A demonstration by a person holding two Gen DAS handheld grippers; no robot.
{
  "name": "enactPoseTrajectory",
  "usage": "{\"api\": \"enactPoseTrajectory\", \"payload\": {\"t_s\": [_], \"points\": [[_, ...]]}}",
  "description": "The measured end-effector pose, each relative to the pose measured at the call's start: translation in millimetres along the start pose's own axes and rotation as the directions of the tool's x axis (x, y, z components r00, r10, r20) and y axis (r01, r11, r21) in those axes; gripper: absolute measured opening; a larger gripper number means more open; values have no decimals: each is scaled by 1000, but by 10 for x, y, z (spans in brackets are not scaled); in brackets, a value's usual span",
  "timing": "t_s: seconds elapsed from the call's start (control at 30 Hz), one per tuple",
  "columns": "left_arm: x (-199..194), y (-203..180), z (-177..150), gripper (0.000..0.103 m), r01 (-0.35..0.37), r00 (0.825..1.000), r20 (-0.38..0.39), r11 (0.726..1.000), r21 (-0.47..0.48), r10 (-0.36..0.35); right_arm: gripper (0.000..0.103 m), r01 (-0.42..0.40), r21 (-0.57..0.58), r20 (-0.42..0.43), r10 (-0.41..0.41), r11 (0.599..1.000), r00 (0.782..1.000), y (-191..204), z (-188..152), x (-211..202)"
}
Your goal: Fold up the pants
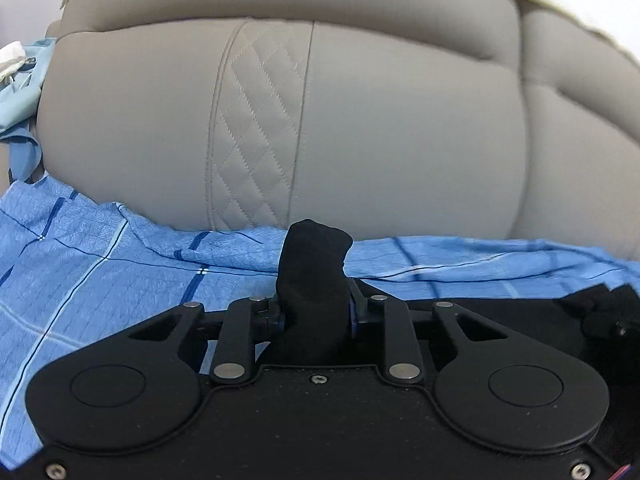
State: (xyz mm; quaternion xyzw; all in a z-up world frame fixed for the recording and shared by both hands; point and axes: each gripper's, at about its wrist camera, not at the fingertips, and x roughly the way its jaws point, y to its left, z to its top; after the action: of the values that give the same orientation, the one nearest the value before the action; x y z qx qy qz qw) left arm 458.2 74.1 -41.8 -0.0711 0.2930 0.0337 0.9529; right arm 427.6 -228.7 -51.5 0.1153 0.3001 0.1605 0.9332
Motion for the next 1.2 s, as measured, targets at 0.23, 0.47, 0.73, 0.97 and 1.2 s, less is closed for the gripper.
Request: {"api": "enactPoseTrajectory", "payload": {"t_s": [0.23, 0.47, 0.73, 0.97, 1.2], "points": [[288, 87, -58, 27, -10, 998, -56, 1000, -18, 9, 38, 57, -131, -8, -59, 990, 998, 15, -84, 265], [328, 63, -80, 40, -43, 996, -82, 999, -7, 42, 59, 50, -69, -29, -52, 996, 998, -92, -58, 291], [-178, -100, -23, 81, -63, 998, -22, 995, 79, 65, 92, 203, -120, 64, -196, 972, 978, 112, -4, -197], [-841, -224, -350, 89, -5, 1000, 9, 992, 127, 4, 96, 234, -276, 181, -189, 932, 965, 799, -292, -587], [-986, -203, -888, 90, -49, 997, -49, 984, 171, 59, 96, 203, -371, 84, -185, 906, 979, 1070, -808, -539]]}}
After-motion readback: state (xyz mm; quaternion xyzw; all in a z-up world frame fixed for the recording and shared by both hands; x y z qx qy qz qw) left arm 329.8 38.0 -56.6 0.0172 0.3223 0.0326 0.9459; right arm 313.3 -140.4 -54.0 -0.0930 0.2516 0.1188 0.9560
